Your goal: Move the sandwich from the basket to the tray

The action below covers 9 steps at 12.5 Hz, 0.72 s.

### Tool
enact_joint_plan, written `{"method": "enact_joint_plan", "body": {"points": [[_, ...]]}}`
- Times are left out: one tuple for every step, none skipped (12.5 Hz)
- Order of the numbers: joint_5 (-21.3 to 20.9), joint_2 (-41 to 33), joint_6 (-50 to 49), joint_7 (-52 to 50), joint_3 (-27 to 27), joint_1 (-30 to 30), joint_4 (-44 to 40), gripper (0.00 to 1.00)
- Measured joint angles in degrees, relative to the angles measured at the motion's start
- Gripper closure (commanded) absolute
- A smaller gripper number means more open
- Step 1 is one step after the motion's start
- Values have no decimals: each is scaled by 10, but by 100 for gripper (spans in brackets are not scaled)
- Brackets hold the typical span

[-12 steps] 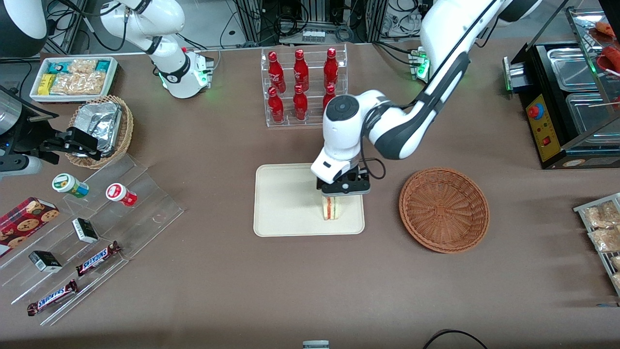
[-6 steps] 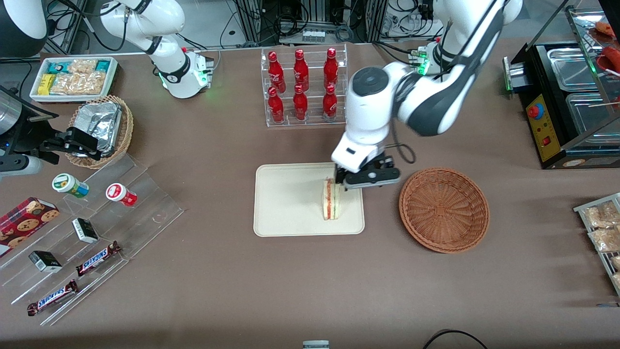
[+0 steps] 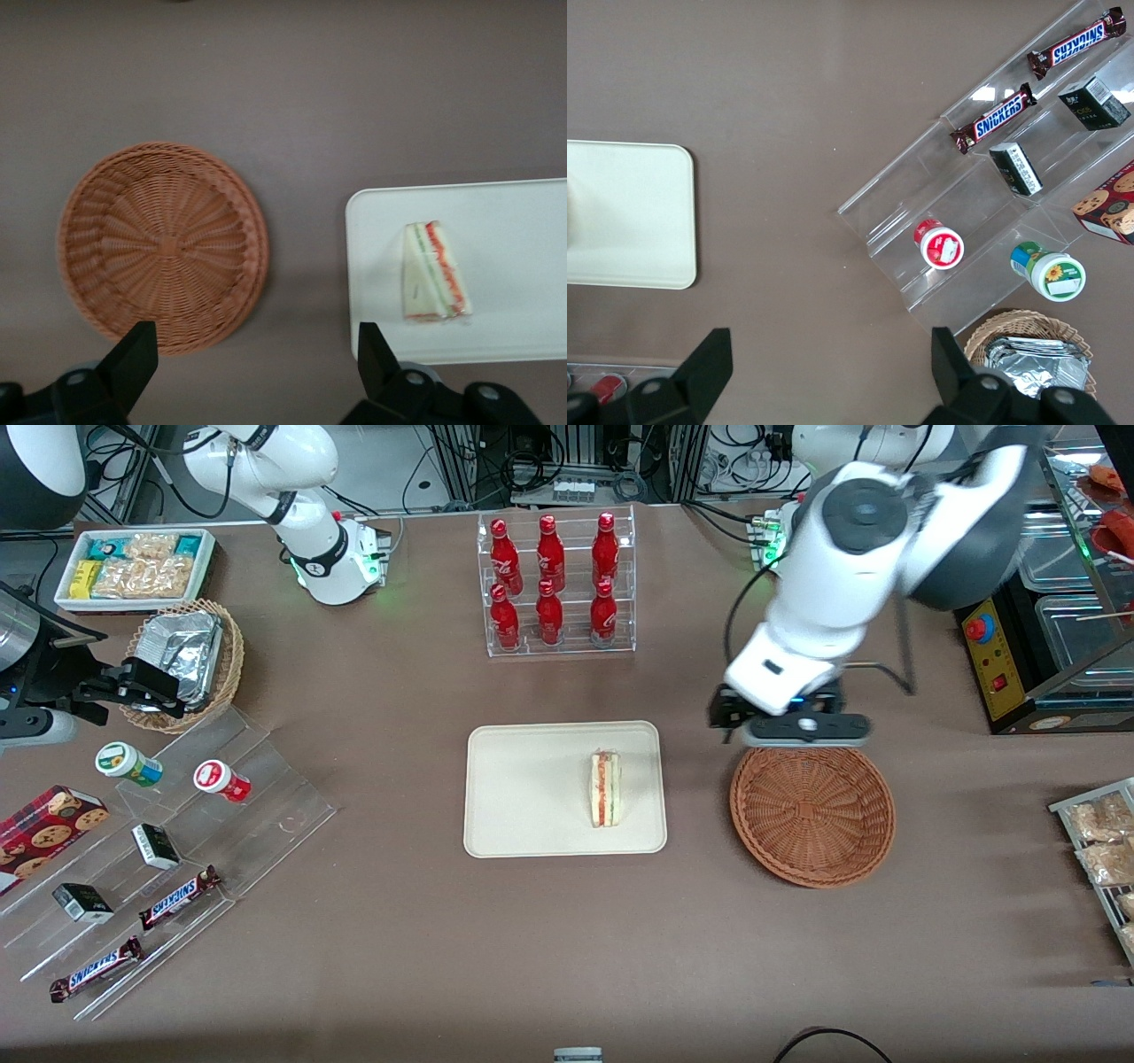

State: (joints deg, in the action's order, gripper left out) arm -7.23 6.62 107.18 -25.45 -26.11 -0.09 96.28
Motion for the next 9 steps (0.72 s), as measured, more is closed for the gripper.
{"method": "enact_joint_plan", "body": {"points": [[13,-1,-23,23,15,6,-16,0],[34,-1,-46,49,38,8,-31,0],[54,-4,-71,80,68,9,-45,0],[65,-9,-95,110,96,11,-56,0],[70,-14,-122,131,120,12,-69,0],[71,-18,-150,147,141,13,-86,0],[71,-21,-176,165,157,16,-104,0],[71,-24,-203,184,171,18,-121,0],[71,-26,-226,195,180,20,-133,0]]}}
